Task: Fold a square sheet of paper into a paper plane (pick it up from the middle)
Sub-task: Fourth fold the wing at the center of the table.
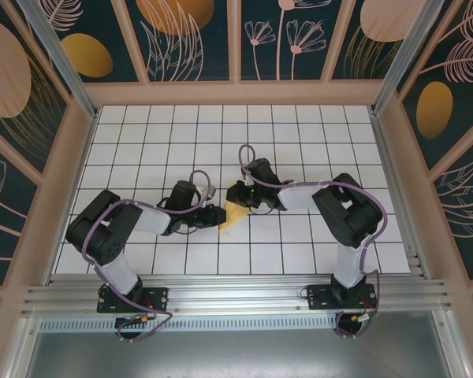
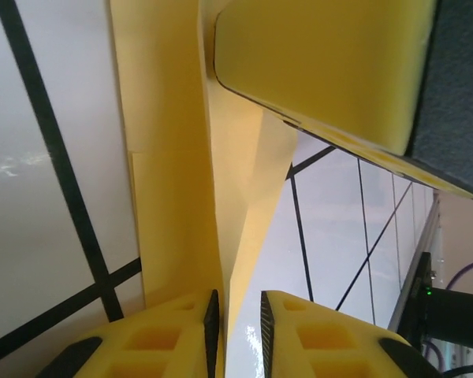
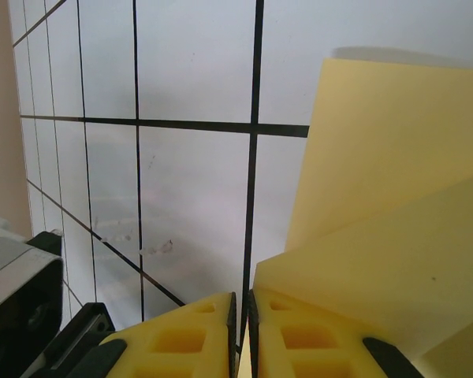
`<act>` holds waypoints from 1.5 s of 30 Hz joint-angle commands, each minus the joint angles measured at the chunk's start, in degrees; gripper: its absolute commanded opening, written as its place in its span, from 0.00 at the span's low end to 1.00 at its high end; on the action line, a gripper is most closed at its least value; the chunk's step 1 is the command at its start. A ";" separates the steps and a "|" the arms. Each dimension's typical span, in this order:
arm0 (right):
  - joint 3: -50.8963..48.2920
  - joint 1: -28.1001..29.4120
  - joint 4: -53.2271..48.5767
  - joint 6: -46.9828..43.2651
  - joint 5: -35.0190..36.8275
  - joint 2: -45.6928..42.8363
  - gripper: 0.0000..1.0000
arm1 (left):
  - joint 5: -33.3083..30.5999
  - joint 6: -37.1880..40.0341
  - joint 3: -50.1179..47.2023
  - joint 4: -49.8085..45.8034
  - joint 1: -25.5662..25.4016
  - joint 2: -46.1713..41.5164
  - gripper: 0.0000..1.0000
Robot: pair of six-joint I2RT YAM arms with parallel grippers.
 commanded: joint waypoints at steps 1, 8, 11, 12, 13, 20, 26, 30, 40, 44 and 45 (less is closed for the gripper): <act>0.90 -0.22 0.21 -0.14 0.97 1.39 0.16 | -2.52 2.75 -0.75 -2.77 0.29 -1.96 0.26; 1.06 -0.18 0.63 0.41 0.76 2.00 0.16 | -2.49 4.78 -0.75 -5.02 0.27 -2.12 0.26; 1.04 -0.23 0.44 0.33 1.00 1.89 0.16 | -1.56 5.23 -0.49 -5.32 0.30 -1.42 0.26; 1.06 -0.18 0.42 0.38 0.94 1.91 0.16 | -1.75 5.43 -0.49 -5.52 0.29 -1.32 0.27; 1.07 -0.22 0.40 0.40 0.93 1.91 0.16 | -1.72 5.56 -0.49 -5.68 0.29 -1.23 0.28; 1.14 -0.24 0.43 0.54 1.11 1.87 0.16 | -3.36 8.57 0.86 -9.86 0.25 -0.90 0.28; 1.36 -0.22 0.61 0.79 1.11 2.14 0.17 | -5.01 10.67 1.62 -12.73 0.22 -0.18 0.18; 1.35 -0.26 0.30 0.75 1.35 2.10 0.17 | -6.06 9.99 1.54 -12.48 0.28 -0.40 0.10; -0.02 -1.05 0.69 0.67 2.87 -2.77 0.21 | -5.66 7.98 2.07 -12.04 0.34 0.10 0.02; -0.58 -1.50 -0.18 0.16 3.15 -4.74 0.21 | -5.18 6.96 1.80 -11.13 0.30 0.12 0.00; -0.69 -1.50 -0.24 0.05 2.99 -4.78 0.21 | -4.71 6.63 1.80 -10.59 0.33 0.09 0.00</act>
